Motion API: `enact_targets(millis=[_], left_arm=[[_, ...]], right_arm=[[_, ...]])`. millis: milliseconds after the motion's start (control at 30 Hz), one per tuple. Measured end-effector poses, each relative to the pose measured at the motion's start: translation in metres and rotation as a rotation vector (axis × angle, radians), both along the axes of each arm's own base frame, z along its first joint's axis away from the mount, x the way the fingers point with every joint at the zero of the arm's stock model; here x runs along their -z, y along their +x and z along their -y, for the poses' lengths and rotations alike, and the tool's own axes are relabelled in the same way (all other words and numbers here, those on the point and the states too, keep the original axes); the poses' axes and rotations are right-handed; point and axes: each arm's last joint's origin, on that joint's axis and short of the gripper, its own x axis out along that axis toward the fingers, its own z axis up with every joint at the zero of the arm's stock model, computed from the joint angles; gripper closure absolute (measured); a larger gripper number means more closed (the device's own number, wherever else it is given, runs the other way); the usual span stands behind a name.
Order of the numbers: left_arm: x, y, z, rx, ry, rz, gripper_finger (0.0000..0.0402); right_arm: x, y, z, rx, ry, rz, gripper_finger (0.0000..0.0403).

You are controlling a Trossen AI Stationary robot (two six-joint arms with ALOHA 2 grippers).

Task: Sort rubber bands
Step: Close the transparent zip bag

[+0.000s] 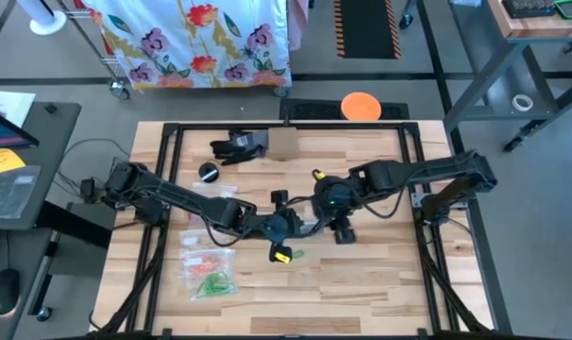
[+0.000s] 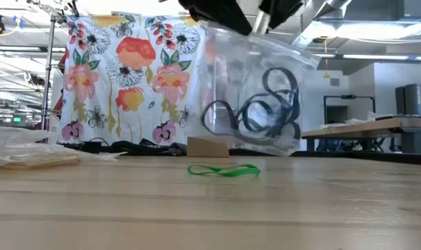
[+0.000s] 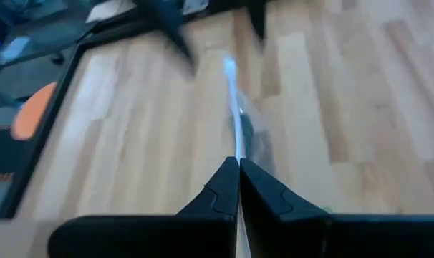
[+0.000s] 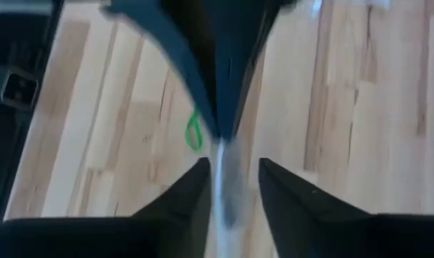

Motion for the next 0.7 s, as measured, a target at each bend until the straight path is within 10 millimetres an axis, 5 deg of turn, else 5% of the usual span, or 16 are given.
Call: enact_targets(millis=[200,333,500,700], left_arm=[[-0.019,-0.02,0.001,-0.045,0.011,0.002,0.0401],[-0.033,-0.032,0.005,-0.049,-0.012,0.039,0.0401],[-0.034,-0.035,0.011,-0.038,-0.025,0.041,0.0401],[-0.036,-0.034,0.014,-0.035,-0.041,0.067,0.0401]], right_arm=[[-0.002,-0.037,-0.001,0.014,-0.086,-0.032,0.0235],[0.005,-0.069,-0.004,0.037,-0.087,0.174,0.0241],[0.051,-0.099,-0.003,0.043,-0.044,0.503,0.0242],[0.107,-0.112,0.006,0.088,0.011,0.76,0.0236]])
